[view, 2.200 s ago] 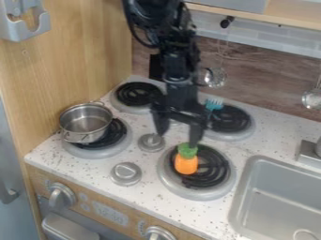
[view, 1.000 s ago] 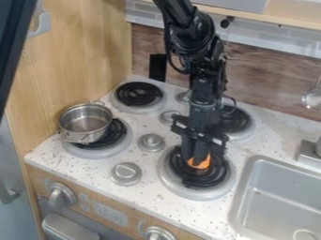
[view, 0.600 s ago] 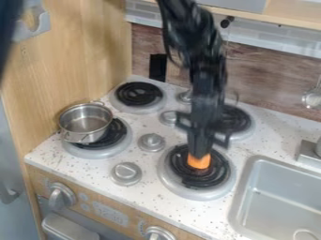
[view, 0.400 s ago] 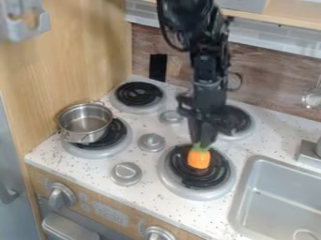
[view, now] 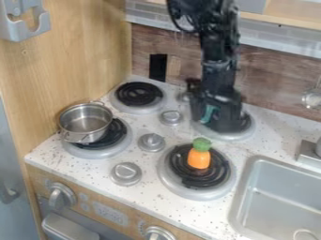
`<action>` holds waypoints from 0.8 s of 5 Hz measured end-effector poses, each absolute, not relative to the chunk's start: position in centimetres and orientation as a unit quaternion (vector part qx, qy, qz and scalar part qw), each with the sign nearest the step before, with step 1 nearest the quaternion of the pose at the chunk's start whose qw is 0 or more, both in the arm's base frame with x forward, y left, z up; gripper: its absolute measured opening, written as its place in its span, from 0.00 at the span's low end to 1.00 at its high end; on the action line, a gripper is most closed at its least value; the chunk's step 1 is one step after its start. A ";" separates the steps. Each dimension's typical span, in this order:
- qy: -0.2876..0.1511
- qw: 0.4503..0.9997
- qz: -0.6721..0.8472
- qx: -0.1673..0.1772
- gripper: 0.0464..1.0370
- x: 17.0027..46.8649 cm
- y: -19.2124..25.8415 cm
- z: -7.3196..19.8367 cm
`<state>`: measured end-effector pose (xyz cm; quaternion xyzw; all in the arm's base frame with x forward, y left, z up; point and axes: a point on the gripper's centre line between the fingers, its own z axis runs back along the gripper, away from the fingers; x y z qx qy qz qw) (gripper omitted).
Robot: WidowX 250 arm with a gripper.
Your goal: Put the yellow object into the silver dish on the left lower burner of the cooker
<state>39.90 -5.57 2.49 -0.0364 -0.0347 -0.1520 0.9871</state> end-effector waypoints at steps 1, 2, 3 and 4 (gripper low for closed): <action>-0.024 0.988 -0.145 -0.037 0.97 40.6 -5.3 1.3; 0.000 0.989 -0.144 -0.034 0.96 40.6 -5.1 -0.2; 0.015 0.989 -0.147 -0.030 0.96 40.6 -5.0 -1.0; 0.033 0.988 -0.151 -0.029 0.90 40.3 -4.9 -1.8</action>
